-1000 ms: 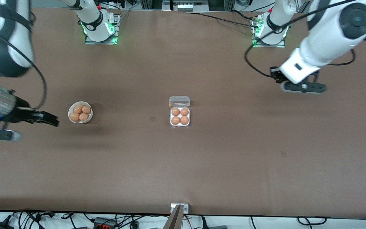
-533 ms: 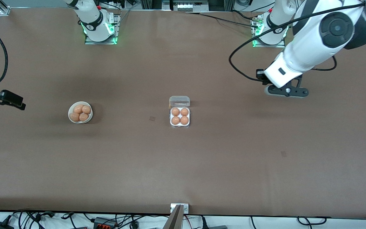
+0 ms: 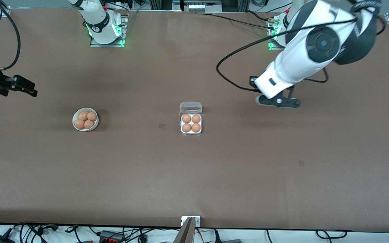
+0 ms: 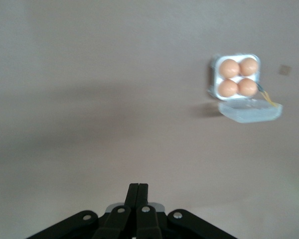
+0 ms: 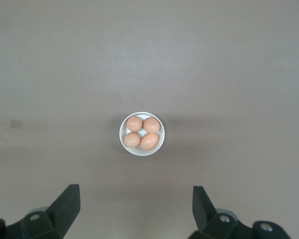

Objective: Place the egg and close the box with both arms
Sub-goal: 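Grasp the open clear lid of the egg box with the left gripper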

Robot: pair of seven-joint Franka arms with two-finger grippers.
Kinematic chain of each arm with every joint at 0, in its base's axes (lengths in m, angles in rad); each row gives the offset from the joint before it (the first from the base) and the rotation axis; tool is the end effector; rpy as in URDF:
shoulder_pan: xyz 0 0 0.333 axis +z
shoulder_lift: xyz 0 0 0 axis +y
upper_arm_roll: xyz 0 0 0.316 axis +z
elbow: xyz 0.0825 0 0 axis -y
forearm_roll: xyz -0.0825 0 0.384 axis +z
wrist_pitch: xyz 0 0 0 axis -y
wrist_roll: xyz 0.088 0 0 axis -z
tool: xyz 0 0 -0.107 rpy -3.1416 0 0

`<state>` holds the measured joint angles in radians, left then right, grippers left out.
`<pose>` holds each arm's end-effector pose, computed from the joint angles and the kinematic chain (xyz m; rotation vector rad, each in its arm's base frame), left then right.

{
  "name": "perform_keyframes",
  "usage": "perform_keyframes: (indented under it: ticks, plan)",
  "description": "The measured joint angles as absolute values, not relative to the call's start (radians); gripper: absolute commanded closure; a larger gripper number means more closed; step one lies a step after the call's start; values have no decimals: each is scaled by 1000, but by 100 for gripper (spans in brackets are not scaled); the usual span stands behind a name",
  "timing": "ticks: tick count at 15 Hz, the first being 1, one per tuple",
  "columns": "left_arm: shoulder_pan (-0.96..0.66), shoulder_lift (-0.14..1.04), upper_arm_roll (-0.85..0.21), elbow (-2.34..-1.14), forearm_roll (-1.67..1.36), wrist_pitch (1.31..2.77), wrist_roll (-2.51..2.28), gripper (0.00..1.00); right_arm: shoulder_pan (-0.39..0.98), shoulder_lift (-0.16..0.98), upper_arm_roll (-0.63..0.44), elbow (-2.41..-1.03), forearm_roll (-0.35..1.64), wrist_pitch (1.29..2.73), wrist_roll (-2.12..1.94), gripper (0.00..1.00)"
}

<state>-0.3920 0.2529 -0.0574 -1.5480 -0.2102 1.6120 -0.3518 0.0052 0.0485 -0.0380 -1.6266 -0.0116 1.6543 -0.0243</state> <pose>0.5492 -0.2850 0.4922 2.9826 -0.1022 -0.3907 0.5736 -0.0195 0.5779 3.1286 -0.0116 -0.0331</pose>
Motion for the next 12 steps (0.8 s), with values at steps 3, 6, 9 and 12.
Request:
perform_keyframes:
  ticks: [3,6,9,12]
  plan:
    - [-455,347,-58,-1495,-245,1615,-362,99,4,45,-38,-1635,-11,1660,-24,0]
    - [-560,455,-59,-1435,-248,1670,-478,99,2,45,-38,-1636,-11,1663,-25,0]
    - [-630,540,-59,-1416,-248,1787,-538,99,3,41,-38,-1635,-11,1670,-26,0]
    - [-644,610,-59,-1411,-248,1834,-517,99,2,34,-39,-1635,-11,1666,-25,0]
